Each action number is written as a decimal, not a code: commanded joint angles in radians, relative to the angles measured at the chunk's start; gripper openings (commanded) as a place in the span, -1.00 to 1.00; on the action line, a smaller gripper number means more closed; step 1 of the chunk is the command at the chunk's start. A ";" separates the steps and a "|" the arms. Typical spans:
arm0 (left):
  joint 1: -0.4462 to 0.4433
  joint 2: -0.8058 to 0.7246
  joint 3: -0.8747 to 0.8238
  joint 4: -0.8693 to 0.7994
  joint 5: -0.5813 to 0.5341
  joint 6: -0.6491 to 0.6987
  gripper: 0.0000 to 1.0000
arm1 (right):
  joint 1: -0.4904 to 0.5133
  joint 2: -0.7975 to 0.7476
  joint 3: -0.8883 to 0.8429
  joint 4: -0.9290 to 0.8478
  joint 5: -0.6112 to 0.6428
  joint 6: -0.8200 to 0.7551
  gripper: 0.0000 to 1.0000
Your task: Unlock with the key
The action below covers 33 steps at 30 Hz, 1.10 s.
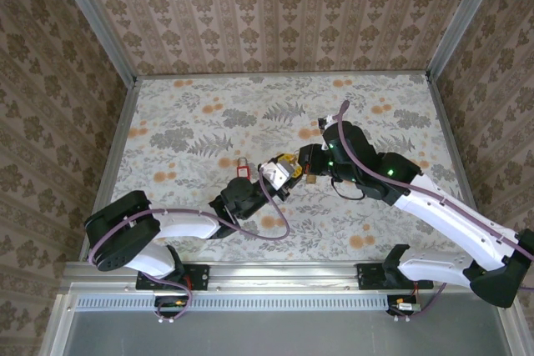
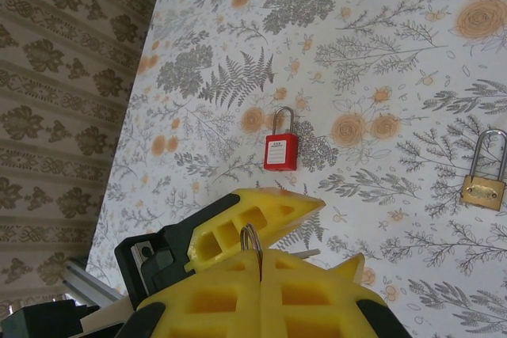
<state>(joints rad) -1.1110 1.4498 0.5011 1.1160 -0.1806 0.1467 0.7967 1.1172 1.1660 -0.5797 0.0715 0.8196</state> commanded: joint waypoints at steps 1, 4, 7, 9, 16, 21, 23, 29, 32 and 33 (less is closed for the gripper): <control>0.007 -0.003 0.027 0.045 -0.007 -0.013 -0.43 | 0.007 -0.023 -0.011 0.017 -0.010 0.021 -1.00; 0.010 -0.012 0.025 0.042 -0.011 -0.011 -0.52 | 0.007 -0.026 -0.017 0.018 -0.011 0.025 -1.00; 0.013 -0.021 0.025 0.038 -0.007 -0.009 -0.60 | 0.006 -0.029 -0.023 0.023 -0.012 0.030 -1.00; 0.014 -0.028 0.025 0.035 -0.008 -0.006 -0.64 | 0.006 -0.031 -0.028 0.024 -0.012 0.031 -1.00; 0.017 -0.049 0.028 0.001 0.002 0.001 -0.91 | 0.006 -0.035 -0.035 0.024 -0.005 0.033 -1.00; 0.025 -0.078 0.034 -0.071 0.024 -0.005 -1.00 | 0.003 -0.028 -0.038 0.022 0.008 0.015 -1.00; 0.036 -0.098 0.043 -0.134 0.047 -0.014 -1.00 | -0.012 -0.028 -0.045 0.036 -0.001 -0.007 -1.00; 0.135 -0.209 0.099 -0.449 0.194 -0.096 -1.00 | -0.166 -0.106 -0.165 0.187 -0.077 -0.088 -0.38; 0.189 -0.252 0.171 -0.672 0.302 -0.110 -1.00 | -0.255 -0.154 -0.239 0.302 -0.148 -0.160 0.01; 0.206 -0.256 0.202 -0.745 0.342 -0.114 -1.00 | -0.270 -0.164 -0.269 0.359 -0.182 -0.213 0.22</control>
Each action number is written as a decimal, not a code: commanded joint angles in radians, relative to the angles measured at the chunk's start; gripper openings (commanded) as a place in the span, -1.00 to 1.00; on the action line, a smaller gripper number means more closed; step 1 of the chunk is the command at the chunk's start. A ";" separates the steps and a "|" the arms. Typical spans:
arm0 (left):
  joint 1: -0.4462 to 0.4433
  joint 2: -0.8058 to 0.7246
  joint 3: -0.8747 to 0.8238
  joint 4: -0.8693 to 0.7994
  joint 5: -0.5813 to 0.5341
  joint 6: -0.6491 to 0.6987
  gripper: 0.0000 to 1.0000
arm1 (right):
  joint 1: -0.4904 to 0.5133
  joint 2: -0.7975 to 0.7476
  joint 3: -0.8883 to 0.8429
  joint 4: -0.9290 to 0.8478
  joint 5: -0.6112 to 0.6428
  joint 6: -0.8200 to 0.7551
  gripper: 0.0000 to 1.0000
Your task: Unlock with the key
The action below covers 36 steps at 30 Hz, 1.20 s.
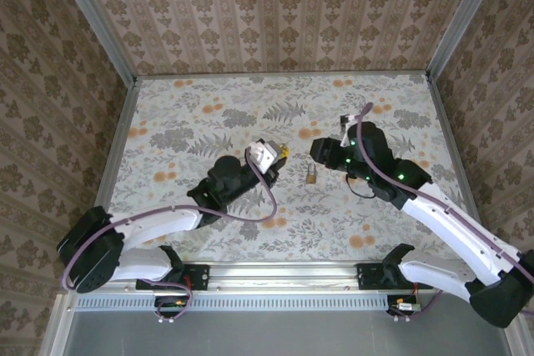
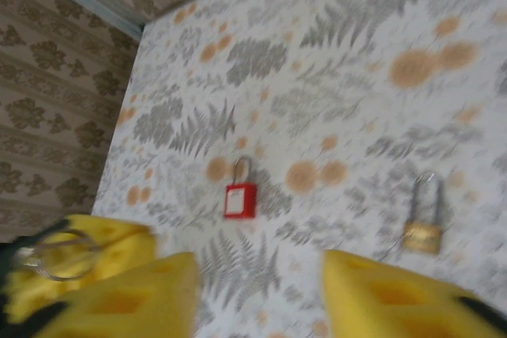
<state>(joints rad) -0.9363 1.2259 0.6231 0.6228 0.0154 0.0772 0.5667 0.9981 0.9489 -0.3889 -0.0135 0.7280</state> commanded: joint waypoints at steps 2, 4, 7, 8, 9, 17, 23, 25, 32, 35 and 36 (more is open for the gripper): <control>0.062 -0.032 0.135 -0.391 0.234 -0.055 -1.00 | -0.064 -0.057 -0.128 0.312 -0.237 -0.246 0.42; 0.090 -0.024 0.179 -0.498 0.303 -0.070 -1.00 | -0.065 -0.072 -0.207 0.448 -0.323 -0.354 0.44; 0.127 -0.004 0.217 -0.592 0.397 -0.094 -1.00 | -0.118 -0.043 -0.207 0.454 -0.391 -0.378 0.46; 0.138 0.000 0.224 -0.611 0.431 -0.102 -1.00 | -0.141 -0.020 -0.215 0.508 -0.493 -0.384 0.43; 0.145 0.004 0.232 -0.622 0.465 -0.109 -1.00 | -0.146 0.002 -0.221 0.557 -0.557 -0.389 0.41; 0.166 0.039 0.259 -0.612 0.590 -0.150 -1.00 | -0.102 0.171 -0.142 0.635 -0.776 -0.415 0.17; 0.172 0.068 0.272 -0.582 0.662 -0.172 -1.00 | -0.083 0.194 -0.153 0.673 -0.792 -0.405 0.14; 0.177 0.073 0.273 -0.575 0.682 -0.177 -1.00 | -0.079 0.202 -0.152 0.672 -0.793 -0.404 0.09; 0.182 0.074 0.267 -0.560 0.699 -0.187 -1.00 | -0.070 0.215 -0.151 0.684 -0.798 -0.392 -0.33; 0.185 0.076 0.264 -0.550 0.701 -0.193 -1.00 | -0.067 0.220 -0.147 0.675 -0.802 -0.394 -0.45; 0.186 0.076 0.264 -0.550 0.704 -0.194 -1.00 | -0.067 0.220 -0.148 0.672 -0.803 -0.394 -0.49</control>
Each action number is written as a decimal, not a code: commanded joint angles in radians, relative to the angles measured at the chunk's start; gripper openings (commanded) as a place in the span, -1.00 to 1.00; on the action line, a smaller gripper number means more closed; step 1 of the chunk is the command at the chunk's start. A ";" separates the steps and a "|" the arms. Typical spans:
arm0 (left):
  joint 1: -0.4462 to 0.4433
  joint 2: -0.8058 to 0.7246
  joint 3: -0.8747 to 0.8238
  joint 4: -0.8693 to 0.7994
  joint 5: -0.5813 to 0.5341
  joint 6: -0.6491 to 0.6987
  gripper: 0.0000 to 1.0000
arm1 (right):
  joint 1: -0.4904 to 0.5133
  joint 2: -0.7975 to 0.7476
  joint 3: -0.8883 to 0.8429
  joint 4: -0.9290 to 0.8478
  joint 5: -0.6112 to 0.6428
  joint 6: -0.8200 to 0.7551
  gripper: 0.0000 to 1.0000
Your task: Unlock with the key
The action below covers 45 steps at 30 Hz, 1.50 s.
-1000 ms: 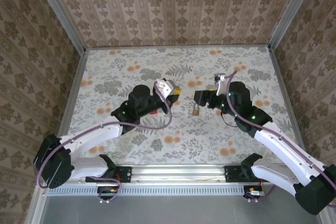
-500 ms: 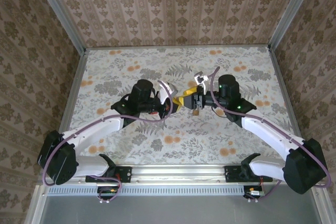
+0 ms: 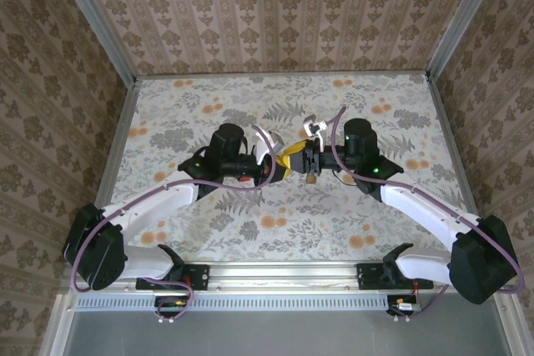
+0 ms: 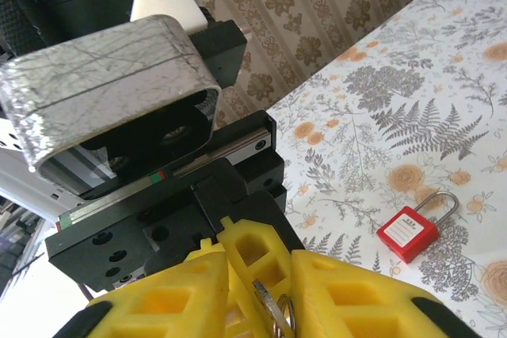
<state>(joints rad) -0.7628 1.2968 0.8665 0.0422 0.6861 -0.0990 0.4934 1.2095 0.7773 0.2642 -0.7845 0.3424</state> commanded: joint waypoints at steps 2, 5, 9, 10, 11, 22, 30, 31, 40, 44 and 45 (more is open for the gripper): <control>0.012 0.008 0.023 0.033 0.038 -0.019 -1.00 | 0.008 0.005 0.023 0.017 -0.032 -0.010 -0.55; 0.016 0.012 0.020 0.044 0.049 -0.029 -1.00 | 0.010 0.002 0.023 0.007 -0.033 -0.013 -0.65; 0.024 0.017 0.020 0.056 0.064 -0.039 -1.00 | 0.011 -0.006 0.023 -0.003 -0.029 -0.015 -0.83; 0.025 0.018 0.019 0.060 0.068 -0.042 -1.00 | 0.012 -0.010 0.022 -0.005 -0.024 -0.015 -0.86; 0.025 0.020 0.019 0.062 0.071 -0.044 -1.00 | 0.013 -0.013 0.022 -0.008 -0.021 -0.015 -0.87; 0.041 0.012 -0.005 0.096 0.046 -0.056 -0.41 | 0.016 -0.066 0.004 -0.041 0.121 -0.017 -1.00; 0.060 -0.087 -0.092 0.124 -0.113 -0.045 0.17 | 0.014 -0.120 -0.021 -0.050 0.323 -0.026 -1.00; 0.064 -0.094 -0.099 0.128 -0.127 -0.049 0.18 | 0.014 -0.124 -0.026 -0.042 0.343 -0.020 -1.00; 0.077 -0.110 -0.085 0.001 -0.645 -0.091 0.30 | 0.014 -0.145 -0.069 0.008 0.482 0.048 -1.00; 0.143 -0.031 -0.029 -0.189 -0.910 -0.249 0.53 | 0.016 -0.157 -0.088 -0.016 0.537 0.053 -1.00; 0.175 0.001 -0.007 -0.239 -0.896 -0.295 0.56 | 0.016 -0.165 -0.094 -0.023 0.543 0.048 -1.00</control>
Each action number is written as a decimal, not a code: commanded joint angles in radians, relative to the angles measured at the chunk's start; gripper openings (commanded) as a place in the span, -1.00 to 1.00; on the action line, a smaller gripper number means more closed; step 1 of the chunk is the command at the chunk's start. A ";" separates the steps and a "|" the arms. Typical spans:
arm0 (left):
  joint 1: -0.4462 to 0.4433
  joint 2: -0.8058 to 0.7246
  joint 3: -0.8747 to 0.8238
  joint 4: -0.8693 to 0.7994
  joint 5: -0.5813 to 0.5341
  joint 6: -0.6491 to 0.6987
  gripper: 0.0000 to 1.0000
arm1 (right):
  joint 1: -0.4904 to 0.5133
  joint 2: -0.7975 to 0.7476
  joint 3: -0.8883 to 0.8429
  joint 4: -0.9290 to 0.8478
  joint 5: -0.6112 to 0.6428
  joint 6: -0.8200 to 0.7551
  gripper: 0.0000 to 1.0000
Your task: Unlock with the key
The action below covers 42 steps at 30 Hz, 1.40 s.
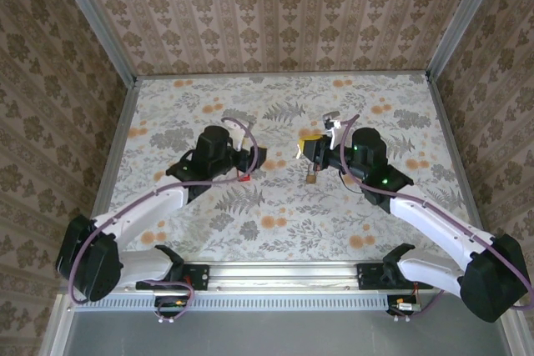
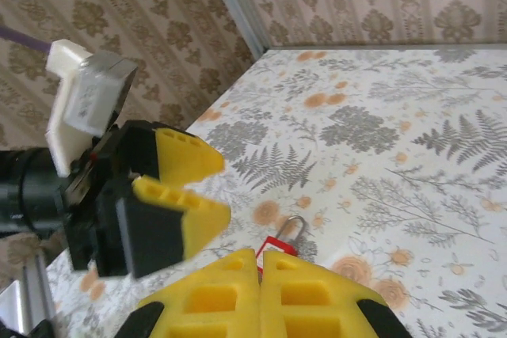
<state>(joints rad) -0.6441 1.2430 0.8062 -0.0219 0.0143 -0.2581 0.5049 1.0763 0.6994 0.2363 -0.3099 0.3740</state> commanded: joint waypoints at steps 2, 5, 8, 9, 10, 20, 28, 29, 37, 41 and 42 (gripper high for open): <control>0.101 0.119 0.076 -0.219 -0.145 -0.156 0.56 | 0.003 -0.049 -0.026 -0.009 0.076 0.007 -1.00; 0.103 0.230 0.142 -0.292 -0.128 -0.110 0.56 | 0.003 -0.078 -0.028 -0.057 0.087 -0.016 -1.00; 0.089 0.369 0.290 -0.428 -0.179 -0.035 0.57 | 0.003 -0.103 -0.041 -0.082 0.088 -0.027 -1.00; 0.081 0.420 0.348 -0.478 -0.216 -0.021 0.57 | 0.003 -0.113 -0.046 -0.089 0.088 -0.029 -1.00; 0.070 0.468 0.394 -0.516 -0.248 0.004 0.57 | 0.003 -0.121 -0.053 -0.093 0.091 -0.031 -1.00; 0.047 0.710 0.593 -0.668 -0.355 0.077 0.58 | 0.001 -0.178 -0.109 -0.097 0.092 -0.026 -1.00; 0.092 0.754 0.602 -0.696 -0.359 0.016 0.46 | 0.001 -0.175 -0.102 -0.082 0.068 -0.026 -1.00; 0.097 0.749 0.592 -0.696 -0.357 0.008 0.46 | 0.001 -0.174 -0.101 -0.082 0.068 -0.026 -1.00; 0.121 0.699 0.518 -0.715 -0.347 -0.054 0.43 | 0.001 -0.166 -0.087 -0.071 0.054 -0.025 -1.00; 0.118 0.661 0.479 -0.734 -0.341 -0.082 0.39 | 0.002 -0.172 -0.087 -0.066 0.048 -0.021 -1.00; 0.117 0.646 0.463 -0.734 -0.341 -0.091 0.39 | 0.001 -0.175 -0.089 -0.066 0.045 -0.020 -1.00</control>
<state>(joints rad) -0.5293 1.9381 1.3041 -0.6815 -0.3153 -0.3077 0.5049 0.9169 0.5976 0.1501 -0.2428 0.3622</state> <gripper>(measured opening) 0.695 0.053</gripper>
